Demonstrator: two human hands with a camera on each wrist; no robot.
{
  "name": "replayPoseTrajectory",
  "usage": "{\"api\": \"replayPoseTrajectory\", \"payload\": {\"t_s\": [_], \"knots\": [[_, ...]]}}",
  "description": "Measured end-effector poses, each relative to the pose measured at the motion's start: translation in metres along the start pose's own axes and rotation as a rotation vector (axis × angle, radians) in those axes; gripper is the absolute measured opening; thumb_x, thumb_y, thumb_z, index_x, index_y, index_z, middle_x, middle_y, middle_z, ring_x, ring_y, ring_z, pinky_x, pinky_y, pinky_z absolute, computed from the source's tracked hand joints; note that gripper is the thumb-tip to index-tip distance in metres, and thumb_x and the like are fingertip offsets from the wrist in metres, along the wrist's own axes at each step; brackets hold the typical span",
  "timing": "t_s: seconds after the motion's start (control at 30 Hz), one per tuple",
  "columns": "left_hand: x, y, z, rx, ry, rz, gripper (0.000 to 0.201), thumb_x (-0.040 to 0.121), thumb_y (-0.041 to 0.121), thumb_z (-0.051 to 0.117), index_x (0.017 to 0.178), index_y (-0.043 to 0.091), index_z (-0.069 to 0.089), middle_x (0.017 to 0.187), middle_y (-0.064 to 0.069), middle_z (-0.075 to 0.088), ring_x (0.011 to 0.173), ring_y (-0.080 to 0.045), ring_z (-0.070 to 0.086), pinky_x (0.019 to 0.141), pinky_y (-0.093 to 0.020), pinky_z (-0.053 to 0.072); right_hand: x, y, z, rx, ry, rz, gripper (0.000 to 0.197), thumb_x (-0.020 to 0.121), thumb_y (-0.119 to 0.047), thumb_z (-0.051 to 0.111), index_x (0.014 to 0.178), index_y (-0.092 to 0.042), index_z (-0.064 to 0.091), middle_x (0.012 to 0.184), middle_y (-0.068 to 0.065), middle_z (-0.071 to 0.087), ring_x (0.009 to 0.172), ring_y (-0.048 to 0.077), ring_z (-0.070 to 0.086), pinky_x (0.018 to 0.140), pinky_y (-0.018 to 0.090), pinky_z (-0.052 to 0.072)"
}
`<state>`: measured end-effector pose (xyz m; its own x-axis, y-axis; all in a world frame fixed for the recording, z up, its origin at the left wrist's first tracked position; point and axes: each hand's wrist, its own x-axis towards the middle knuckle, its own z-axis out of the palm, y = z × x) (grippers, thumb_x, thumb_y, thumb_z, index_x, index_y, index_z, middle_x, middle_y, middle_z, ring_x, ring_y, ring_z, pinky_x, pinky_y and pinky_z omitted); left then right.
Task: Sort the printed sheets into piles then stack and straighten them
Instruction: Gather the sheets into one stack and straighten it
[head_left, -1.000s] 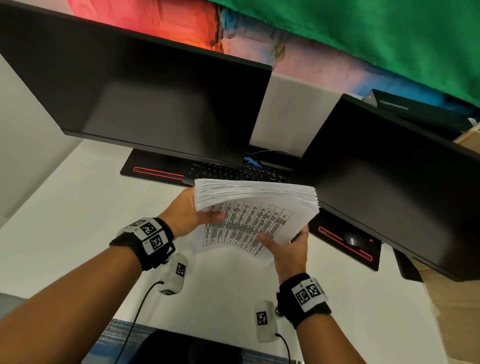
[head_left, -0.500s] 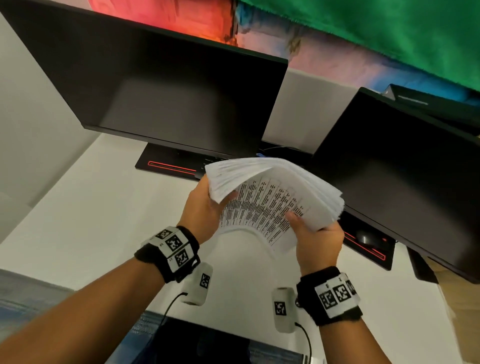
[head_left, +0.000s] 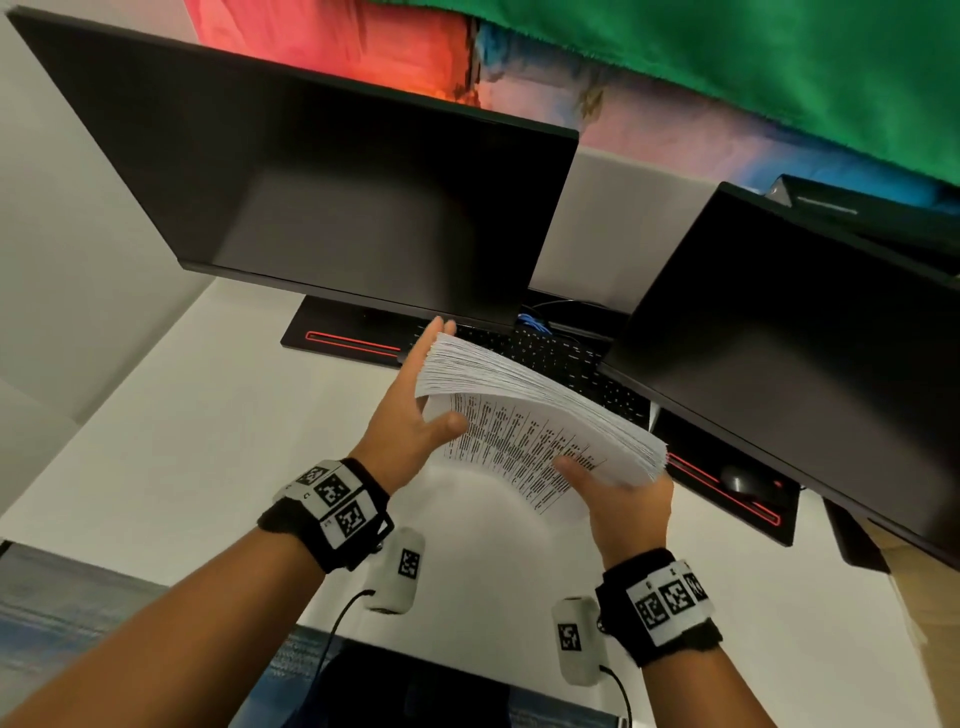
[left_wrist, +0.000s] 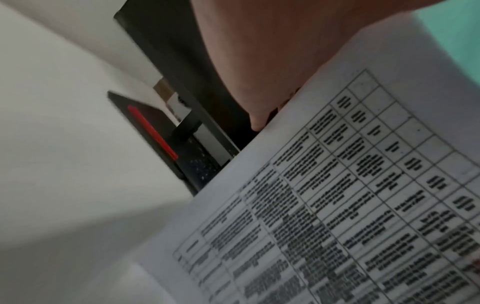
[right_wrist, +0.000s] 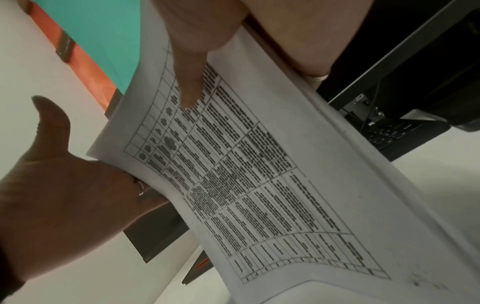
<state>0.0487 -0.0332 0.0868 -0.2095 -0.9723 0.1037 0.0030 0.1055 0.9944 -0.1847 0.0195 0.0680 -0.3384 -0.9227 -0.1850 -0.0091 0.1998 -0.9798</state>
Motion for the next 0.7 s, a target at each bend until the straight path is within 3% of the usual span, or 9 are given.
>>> {"api": "replayPoseTrajectory", "payload": {"t_s": [0.1, 0.17, 0.23, 0.3, 0.4, 0.5, 0.53, 0.6, 0.7], "knots": [[0.007, 0.002, -0.005, 0.042, -0.020, -0.019, 0.122, 0.060, 0.074, 0.073, 0.156, 0.029, 0.013, 0.156, 0.017, 0.035, 0.141, -0.002, 0.038, 0.114, -0.024, 0.034, 0.002, -0.003, 0.001, 0.016, -0.006, -0.008, 0.044, 0.069, -0.003, 0.086, 0.107, -0.016, 0.068, 0.090, -0.009, 0.077, 0.081, 0.007, 0.075, 0.063, 0.022, 0.060], [0.010, 0.005, -0.005, 0.122, 0.026, -0.047, 0.094, 0.075, 0.050, 0.078, 0.152, 0.029, 0.028, 0.143, 0.013, 0.052, 0.130, -0.003, 0.050, 0.108, -0.027, 0.043, 0.005, -0.004, 0.001, 0.049, -0.008, 0.017, 0.036, 0.071, -0.003, 0.084, 0.101, -0.019, 0.070, 0.088, -0.010, 0.078, 0.082, 0.009, 0.076, 0.063, 0.022, 0.060], [0.014, 0.009, -0.001, 0.218, 0.111, 0.001, 0.048, 0.084, 0.025, 0.075, 0.128, 0.025, 0.056, 0.115, 0.010, 0.067, 0.108, -0.003, 0.063, 0.092, -0.031, 0.053, 0.008, -0.007, 0.001, 0.066, -0.017, 0.016, 0.034, 0.072, -0.004, 0.083, 0.098, -0.021, 0.071, 0.088, -0.008, 0.078, 0.083, 0.012, 0.076, 0.064, 0.025, 0.061], [0.015, 0.016, 0.001, 0.268, 0.183, 0.079, 0.023, 0.083, 0.019, 0.077, 0.102, 0.026, 0.067, 0.094, 0.013, 0.072, 0.089, -0.003, 0.067, 0.077, -0.024, 0.053, 0.008, -0.009, -0.002, 0.088, -0.002, -0.004, 0.035, 0.071, -0.005, 0.084, 0.098, -0.022, 0.071, 0.089, -0.009, 0.078, 0.083, 0.010, 0.076, 0.066, 0.028, 0.062], [0.008, 0.008, -0.003, 0.161, 0.140, 0.043, 0.040, 0.072, 0.009, 0.085, 0.103, 0.023, 0.063, 0.094, 0.018, 0.071, 0.089, -0.003, 0.069, 0.076, -0.020, 0.056, 0.004, -0.005, -0.007, 0.068, 0.003, -0.041, 0.041, 0.070, -0.004, 0.085, 0.102, -0.023, 0.069, 0.092, -0.005, 0.078, 0.085, 0.011, 0.076, 0.066, 0.026, 0.061], [-0.003, -0.018, -0.011, 0.034, 0.003, -0.186, 0.061, 0.066, 0.010, 0.090, 0.118, 0.015, 0.056, 0.110, 0.000, 0.071, 0.107, -0.018, 0.068, 0.090, -0.045, 0.057, 0.006, 0.011, -0.008, 0.051, -0.058, -0.034, 0.071, 0.063, 0.005, 0.087, 0.122, -0.023, 0.059, 0.106, 0.006, 0.072, 0.095, 0.020, 0.074, 0.072, 0.035, 0.062], [-0.004, -0.025, -0.011, 0.058, -0.035, -0.236, 0.062, 0.067, 0.015, 0.090, 0.120, 0.016, 0.058, 0.114, -0.002, 0.071, 0.110, -0.019, 0.068, 0.094, -0.047, 0.055, 0.008, 0.013, -0.007, 0.054, -0.067, 0.000, 0.075, 0.062, 0.006, 0.087, 0.124, -0.023, 0.058, 0.108, 0.008, 0.072, 0.096, 0.022, 0.073, 0.075, 0.038, 0.062], [-0.004, -0.037, -0.010, 0.142, -0.088, -0.263, 0.054, 0.071, 0.023, 0.088, 0.119, 0.025, 0.063, 0.113, 0.006, 0.072, 0.109, -0.007, 0.067, 0.096, -0.035, 0.053, 0.013, 0.013, -0.003, 0.036, -0.068, 0.058, 0.060, 0.062, 0.003, 0.089, 0.113, -0.019, 0.066, 0.099, 0.006, 0.077, 0.091, 0.020, 0.075, 0.077, 0.040, 0.062], [-0.006, -0.038, -0.002, 0.203, -0.062, -0.266, 0.047, 0.081, 0.011, 0.080, 0.102, 0.051, 0.068, 0.095, 0.028, 0.072, 0.093, 0.014, 0.065, 0.081, -0.012, 0.050, 0.020, 0.009, -0.001, 0.045, -0.022, 0.116, 0.039, 0.063, 0.000, 0.089, 0.094, -0.016, 0.072, 0.089, 0.001, 0.079, 0.082, 0.018, 0.076, 0.080, 0.043, 0.062]]}}
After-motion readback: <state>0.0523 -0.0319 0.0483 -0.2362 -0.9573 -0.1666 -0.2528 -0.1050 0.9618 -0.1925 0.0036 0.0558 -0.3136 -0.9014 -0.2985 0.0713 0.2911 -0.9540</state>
